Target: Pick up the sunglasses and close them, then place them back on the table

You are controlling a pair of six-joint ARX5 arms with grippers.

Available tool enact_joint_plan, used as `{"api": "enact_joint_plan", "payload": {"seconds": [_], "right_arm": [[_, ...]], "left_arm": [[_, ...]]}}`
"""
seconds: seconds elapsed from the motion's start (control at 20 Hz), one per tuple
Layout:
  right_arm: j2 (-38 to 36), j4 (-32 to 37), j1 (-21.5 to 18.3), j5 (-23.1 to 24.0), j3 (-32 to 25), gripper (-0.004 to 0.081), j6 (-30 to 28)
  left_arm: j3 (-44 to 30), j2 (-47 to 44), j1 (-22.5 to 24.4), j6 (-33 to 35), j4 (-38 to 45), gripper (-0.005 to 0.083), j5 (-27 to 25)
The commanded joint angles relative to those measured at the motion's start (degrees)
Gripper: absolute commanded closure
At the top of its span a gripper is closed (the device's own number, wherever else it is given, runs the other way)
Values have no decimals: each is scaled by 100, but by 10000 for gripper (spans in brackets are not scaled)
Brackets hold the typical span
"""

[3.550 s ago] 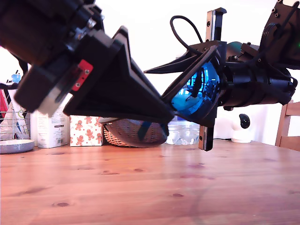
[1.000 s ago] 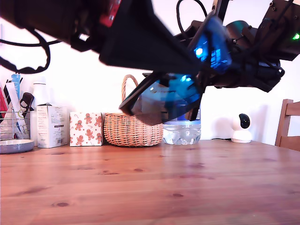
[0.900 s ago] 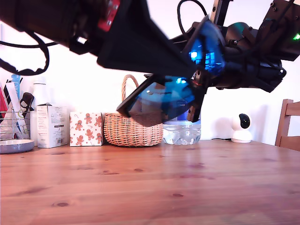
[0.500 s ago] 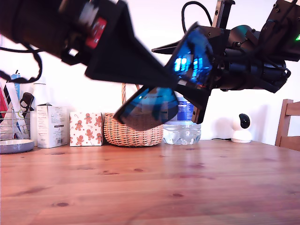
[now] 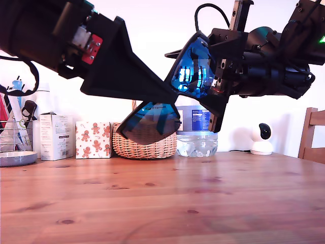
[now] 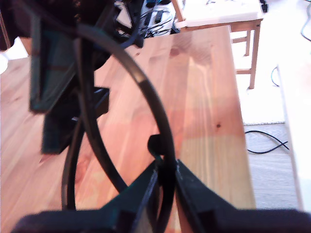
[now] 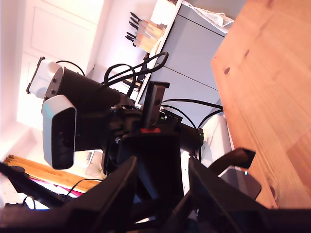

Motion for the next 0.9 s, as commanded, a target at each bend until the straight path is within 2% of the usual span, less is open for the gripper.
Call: {"api": "enact_joint_plan", "payload": {"seconds": [0.0, 0.2, 0.5, 0.65, 0.75, 0.8, 0.85], "right_arm": [[7, 74, 92, 72, -31, 478, -59], [7, 343, 92, 570, -13, 478, -52], [7, 374, 26, 1134, 164, 478, -59], [7, 415, -13, 1550, 297, 478, -59], [7, 444, -83, 2105, 350, 478, -177], [7, 450, -129, 2358, 352, 493, -236], [7, 442, -188, 2583, 352, 577, -387]], "left_arm": [[-79, -44, 90, 0, 101, 797, -136], [-79, -44, -142, 149, 74, 797, -133], [-79, -44, -361, 291, -68, 797, -140], [-79, -44, -372, 306, -68, 797, -149], [-79, -44, -372, 299, -81, 797, -155], [-79, -44, -372, 299, -129, 797, -157], [-76, -44, -369, 299, -190, 797, -223]]}}
